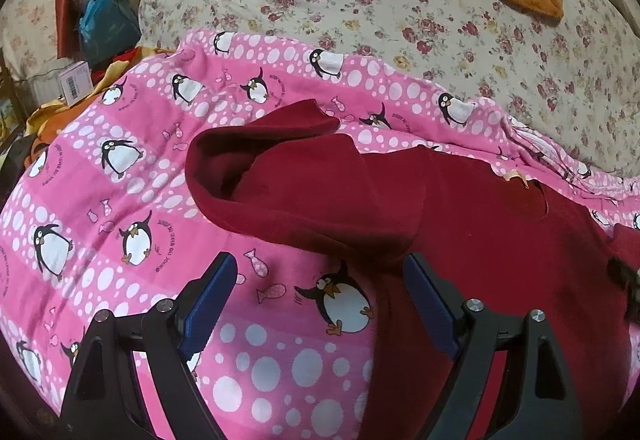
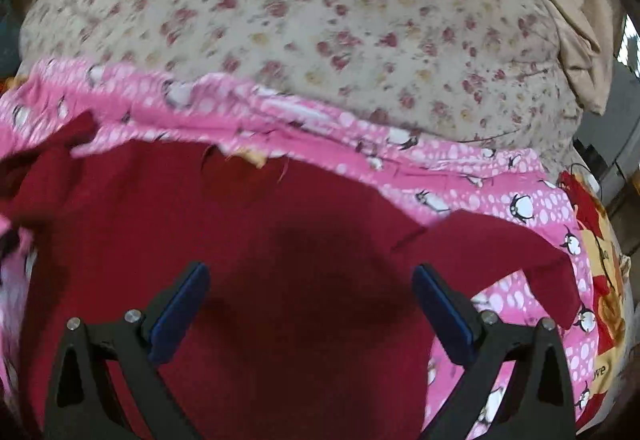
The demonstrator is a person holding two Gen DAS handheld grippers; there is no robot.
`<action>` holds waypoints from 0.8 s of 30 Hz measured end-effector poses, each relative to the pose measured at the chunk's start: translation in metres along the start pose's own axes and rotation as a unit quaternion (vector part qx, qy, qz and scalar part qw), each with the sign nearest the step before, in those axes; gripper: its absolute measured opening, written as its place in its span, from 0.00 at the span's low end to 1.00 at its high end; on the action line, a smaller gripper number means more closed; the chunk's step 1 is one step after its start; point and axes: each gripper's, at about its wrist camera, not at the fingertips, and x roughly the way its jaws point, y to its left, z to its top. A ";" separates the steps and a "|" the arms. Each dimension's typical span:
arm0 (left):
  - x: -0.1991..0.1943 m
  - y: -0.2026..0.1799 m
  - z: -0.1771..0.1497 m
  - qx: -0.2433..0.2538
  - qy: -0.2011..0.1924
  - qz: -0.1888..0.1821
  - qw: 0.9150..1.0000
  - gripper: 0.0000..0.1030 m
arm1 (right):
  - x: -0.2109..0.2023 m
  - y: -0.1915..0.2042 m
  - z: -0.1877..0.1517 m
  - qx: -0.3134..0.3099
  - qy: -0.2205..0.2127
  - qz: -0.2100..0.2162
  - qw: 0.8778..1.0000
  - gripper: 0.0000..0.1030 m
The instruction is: Fold small clothes
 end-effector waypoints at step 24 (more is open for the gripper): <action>0.015 0.015 0.005 -0.018 0.019 0.015 1.000 0.66 | 0.032 0.047 -0.008 0.009 0.068 0.125 0.990 1.00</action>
